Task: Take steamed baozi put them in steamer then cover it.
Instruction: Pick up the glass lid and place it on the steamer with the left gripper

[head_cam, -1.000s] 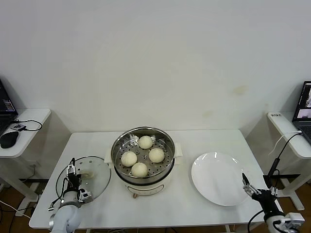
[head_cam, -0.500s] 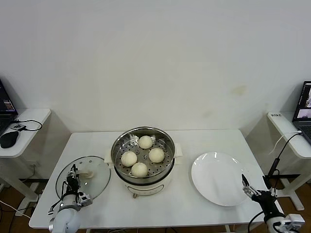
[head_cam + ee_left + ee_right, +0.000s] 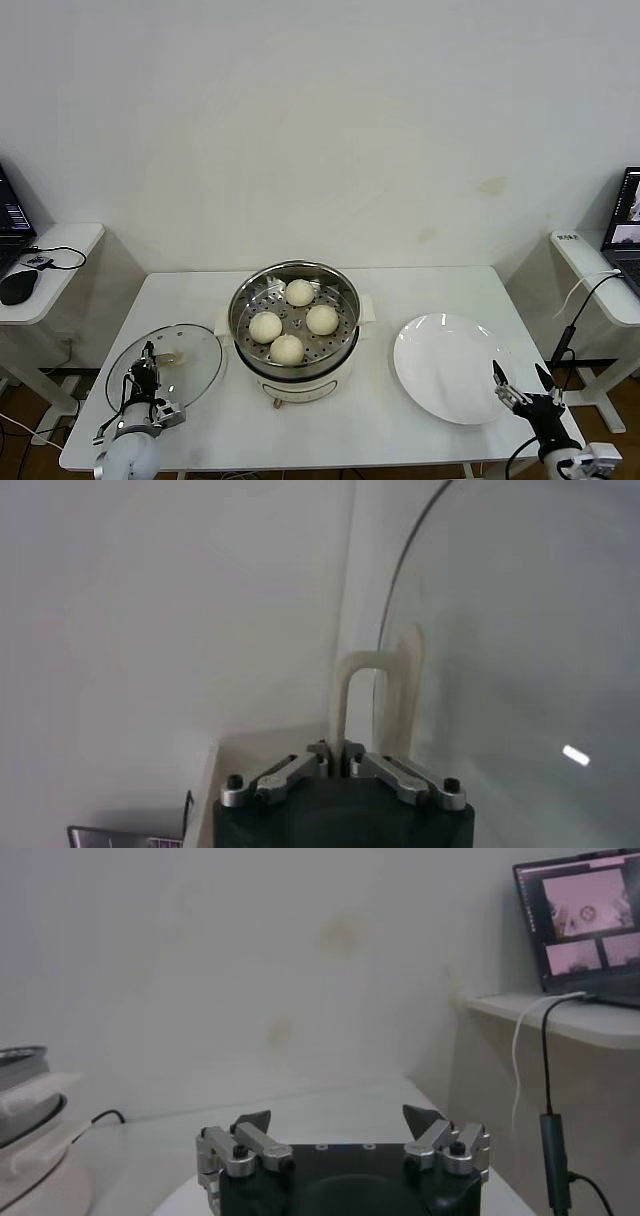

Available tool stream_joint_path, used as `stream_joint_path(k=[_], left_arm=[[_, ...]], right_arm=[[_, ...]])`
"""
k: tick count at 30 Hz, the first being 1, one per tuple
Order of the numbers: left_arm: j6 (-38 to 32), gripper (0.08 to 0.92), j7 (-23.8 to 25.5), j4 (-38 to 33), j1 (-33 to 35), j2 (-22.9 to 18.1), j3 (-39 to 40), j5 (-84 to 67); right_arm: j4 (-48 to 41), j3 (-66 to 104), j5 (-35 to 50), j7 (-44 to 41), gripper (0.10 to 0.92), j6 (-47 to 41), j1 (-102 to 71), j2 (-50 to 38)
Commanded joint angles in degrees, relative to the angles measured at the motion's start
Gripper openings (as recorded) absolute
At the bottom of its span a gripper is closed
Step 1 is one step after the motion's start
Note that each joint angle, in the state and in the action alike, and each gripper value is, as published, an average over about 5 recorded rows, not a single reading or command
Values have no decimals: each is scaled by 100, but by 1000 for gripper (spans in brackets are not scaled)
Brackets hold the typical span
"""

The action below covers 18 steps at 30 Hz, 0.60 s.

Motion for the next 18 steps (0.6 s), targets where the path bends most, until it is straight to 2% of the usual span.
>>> stream_joint_path(k=[1,8,18], left_arm=[[326,146,221,-1353,459,20,-219,218],[522,146,568,-2184,682,162,-425,341],[634,146,965,-2544,514,599,-760,410]], right_arm=[[-15,-16,54,-1,823,-42,136,6],[-27,-19,161,7,823,-93,274,48],[-1,-12,169,-7,823,-48,237,105]])
